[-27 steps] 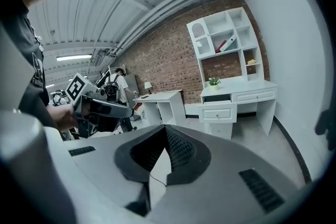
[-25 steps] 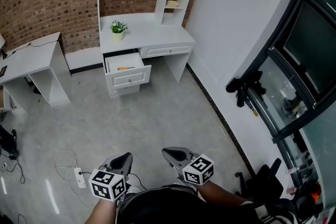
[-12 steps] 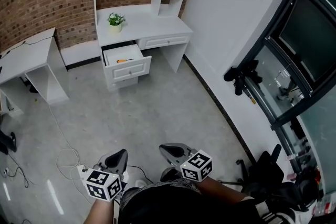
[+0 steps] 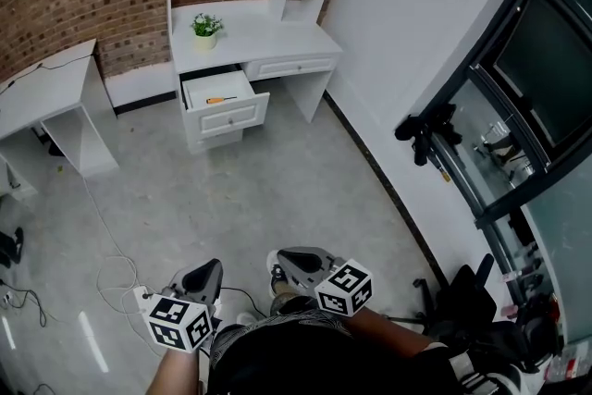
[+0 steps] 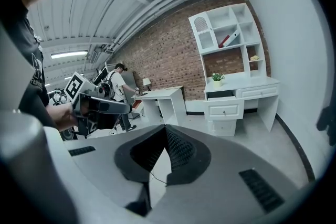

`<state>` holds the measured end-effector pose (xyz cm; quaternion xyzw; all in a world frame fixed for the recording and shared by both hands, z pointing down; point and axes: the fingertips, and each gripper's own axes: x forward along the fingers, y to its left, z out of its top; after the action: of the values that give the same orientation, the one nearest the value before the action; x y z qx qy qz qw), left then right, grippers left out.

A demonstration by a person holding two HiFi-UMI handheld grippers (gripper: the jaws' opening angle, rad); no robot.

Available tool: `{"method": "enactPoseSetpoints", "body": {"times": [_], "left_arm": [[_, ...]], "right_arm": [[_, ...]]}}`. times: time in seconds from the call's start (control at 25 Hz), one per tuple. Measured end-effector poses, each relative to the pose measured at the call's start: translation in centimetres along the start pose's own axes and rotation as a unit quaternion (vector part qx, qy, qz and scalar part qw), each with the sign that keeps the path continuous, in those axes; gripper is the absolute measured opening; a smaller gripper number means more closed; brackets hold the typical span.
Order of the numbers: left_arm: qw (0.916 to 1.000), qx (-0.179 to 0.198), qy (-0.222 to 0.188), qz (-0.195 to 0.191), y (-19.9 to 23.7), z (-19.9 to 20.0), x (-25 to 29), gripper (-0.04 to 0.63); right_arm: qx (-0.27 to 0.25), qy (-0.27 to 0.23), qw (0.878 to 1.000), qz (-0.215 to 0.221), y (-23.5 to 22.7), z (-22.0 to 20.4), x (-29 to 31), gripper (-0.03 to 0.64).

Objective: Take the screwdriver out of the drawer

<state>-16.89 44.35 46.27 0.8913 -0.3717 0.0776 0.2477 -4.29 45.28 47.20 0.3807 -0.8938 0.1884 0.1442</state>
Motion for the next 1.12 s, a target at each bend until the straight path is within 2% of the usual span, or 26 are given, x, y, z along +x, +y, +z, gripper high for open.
{"method": "enactPoseSetpoints", "body": {"times": [0.24,0.6,0.8,1.0,1.12], "left_arm": [[1.0,-0.004,-0.004,0.003,1.0,0.9,2.1,0.017],[0.9992,-0.025,0.005,0.031,5.1,3.1,5.4,0.017],[0.9994,-0.01,-0.003,0.031,6.0,6.1,8.6,0.018],[0.9987,0.023,0.017,0.043,6.7,7.6,11.9,0.017],[0.9988,0.018,0.018,0.042,6.9,8.8,14.1,0.018]], "right_arm": [[0.011,-0.01,1.0,-0.003,-2.8,0.8,1.3,0.003],[0.013,-0.027,0.999,0.017,-7.1,4.7,5.4,0.004],[0.025,-0.027,0.999,0.018,-10.9,6.3,7.1,0.005],[0.04,-0.023,0.999,0.022,-14.3,7.5,8.6,0.003],[0.047,-0.025,0.998,0.024,-16.7,8.6,9.2,0.003]]}}
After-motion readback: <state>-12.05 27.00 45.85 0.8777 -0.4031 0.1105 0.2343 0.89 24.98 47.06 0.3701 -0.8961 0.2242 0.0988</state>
